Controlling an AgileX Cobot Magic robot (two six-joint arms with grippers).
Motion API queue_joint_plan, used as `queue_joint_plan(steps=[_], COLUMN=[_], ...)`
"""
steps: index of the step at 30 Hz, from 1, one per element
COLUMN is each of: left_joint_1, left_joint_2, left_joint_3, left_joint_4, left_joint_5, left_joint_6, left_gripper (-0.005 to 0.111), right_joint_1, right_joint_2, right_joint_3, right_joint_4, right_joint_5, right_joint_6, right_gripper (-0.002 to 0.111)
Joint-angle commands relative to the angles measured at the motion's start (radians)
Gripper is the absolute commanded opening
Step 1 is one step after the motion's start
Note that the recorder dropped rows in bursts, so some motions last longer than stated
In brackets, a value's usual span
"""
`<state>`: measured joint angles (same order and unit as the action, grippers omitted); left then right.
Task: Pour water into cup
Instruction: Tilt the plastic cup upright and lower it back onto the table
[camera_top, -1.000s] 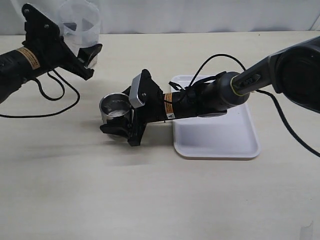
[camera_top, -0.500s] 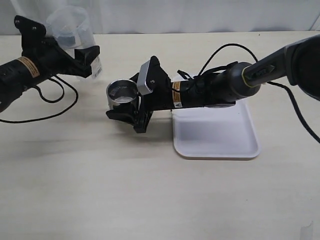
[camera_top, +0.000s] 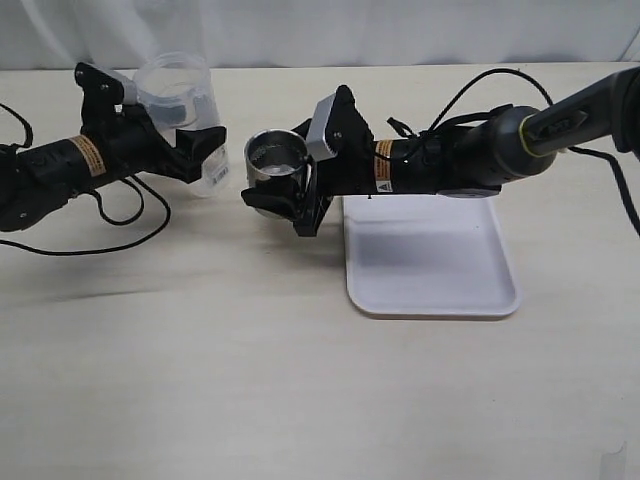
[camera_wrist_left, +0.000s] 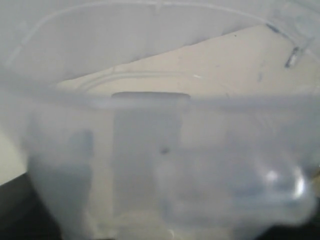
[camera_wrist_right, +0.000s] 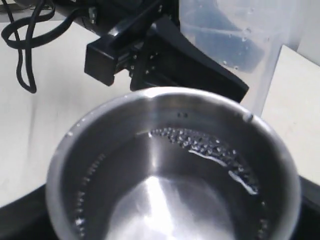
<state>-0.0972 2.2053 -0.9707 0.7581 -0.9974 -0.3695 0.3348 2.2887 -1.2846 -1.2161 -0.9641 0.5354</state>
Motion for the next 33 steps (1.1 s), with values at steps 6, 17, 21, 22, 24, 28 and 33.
queue_joint_plan(steps=[6,17,21,22,24,28,33], left_joint_1=[-0.003,-0.003,-0.003,-0.003,-0.003,-0.003,-0.003], left_joint_2=[0.0,0.0,0.0,0.0,0.0,0.0,0.0], left_joint_3=[-0.02,-0.02,-0.02,-0.02,-0.02,-0.02,-0.02], left_joint_4=[-0.308,-0.511,-0.511,-0.511,-0.511,-0.511,-0.509], left_joint_5=[0.117,0.198,0.202,0.202,0.202,0.196,0.196], left_joint_6=[0.053,0.186,0.182,0.181,0.181,0.181,0.181], left_gripper=[0.0,0.0,0.003,0.007,0.019,0.055,0.085], right_joint_1=[-0.011,-0.011,-0.011,-0.011,-0.011,-0.011,-0.011], right_joint_2=[-0.016,-0.016,-0.016,-0.016,-0.016,-0.016,-0.016], right_joint_3=[-0.005,-0.005,-0.005,-0.005,-0.005,-0.005,-0.005], right_joint_4=[0.007,0.007,0.007,0.007,0.007,0.007,0.007], right_joint_5=[-0.036,-0.036,-0.036,-0.036,-0.036,-0.036,-0.036], right_joint_6=[0.002,0.002,0.002,0.002,0.002,0.002,0.002], right_gripper=[0.004,0.004,0.004,0.004,0.004,0.004,0.004])
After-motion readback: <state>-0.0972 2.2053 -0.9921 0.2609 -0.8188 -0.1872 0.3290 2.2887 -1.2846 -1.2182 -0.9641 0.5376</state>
